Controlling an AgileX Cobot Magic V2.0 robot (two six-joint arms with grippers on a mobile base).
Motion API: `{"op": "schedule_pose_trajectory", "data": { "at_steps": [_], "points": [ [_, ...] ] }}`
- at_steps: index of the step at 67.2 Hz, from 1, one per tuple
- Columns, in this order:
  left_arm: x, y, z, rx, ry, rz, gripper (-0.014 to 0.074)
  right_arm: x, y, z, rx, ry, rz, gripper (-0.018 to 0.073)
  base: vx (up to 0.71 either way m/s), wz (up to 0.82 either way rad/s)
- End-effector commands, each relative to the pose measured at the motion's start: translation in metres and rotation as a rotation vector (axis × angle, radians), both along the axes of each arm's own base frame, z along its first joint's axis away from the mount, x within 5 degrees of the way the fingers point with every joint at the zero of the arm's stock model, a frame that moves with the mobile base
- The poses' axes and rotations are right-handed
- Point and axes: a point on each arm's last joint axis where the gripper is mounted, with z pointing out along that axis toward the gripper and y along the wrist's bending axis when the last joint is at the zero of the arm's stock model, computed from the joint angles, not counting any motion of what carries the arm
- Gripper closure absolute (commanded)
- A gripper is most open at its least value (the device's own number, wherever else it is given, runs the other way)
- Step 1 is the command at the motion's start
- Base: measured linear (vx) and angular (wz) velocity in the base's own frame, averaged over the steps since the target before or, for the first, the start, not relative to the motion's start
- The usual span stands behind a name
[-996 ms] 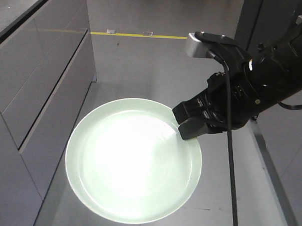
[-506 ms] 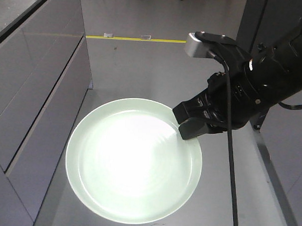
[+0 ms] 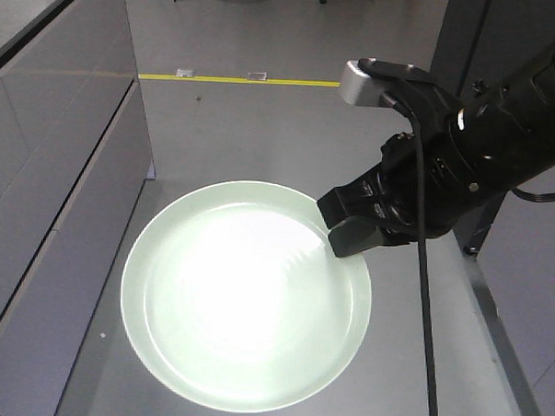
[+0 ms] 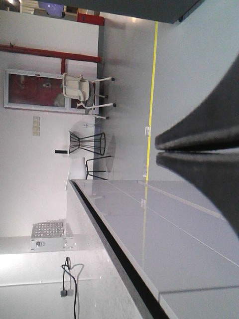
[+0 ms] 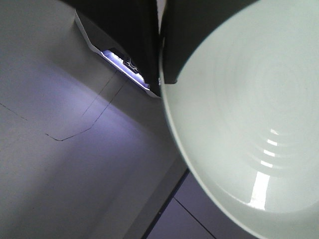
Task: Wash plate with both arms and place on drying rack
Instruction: 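Hold the plate in the right gripper while driving across the room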
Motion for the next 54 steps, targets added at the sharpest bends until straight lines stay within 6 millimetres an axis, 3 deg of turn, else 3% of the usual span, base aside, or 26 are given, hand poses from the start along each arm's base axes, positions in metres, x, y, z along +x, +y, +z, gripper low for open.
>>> {"op": "schedule_pose_trajectory", "data": {
  "at_steps": [1,54],
  "points": [
    [-0.0039,-0.0002,0.0168,-0.003,-0.117,-0.003,0.0603,-0.0117,-0.0028,0.0187,0.041,-0.032,0.019,0.0564,0.2,-0.07],
    [-0.0039,-0.0002,0.0168,-0.003,-0.117,-0.003,0.0603,-0.0117,-0.0028,0.0187,0.041,-0.032,0.019,0.0564,0.18,-0.06]
  ]
}}
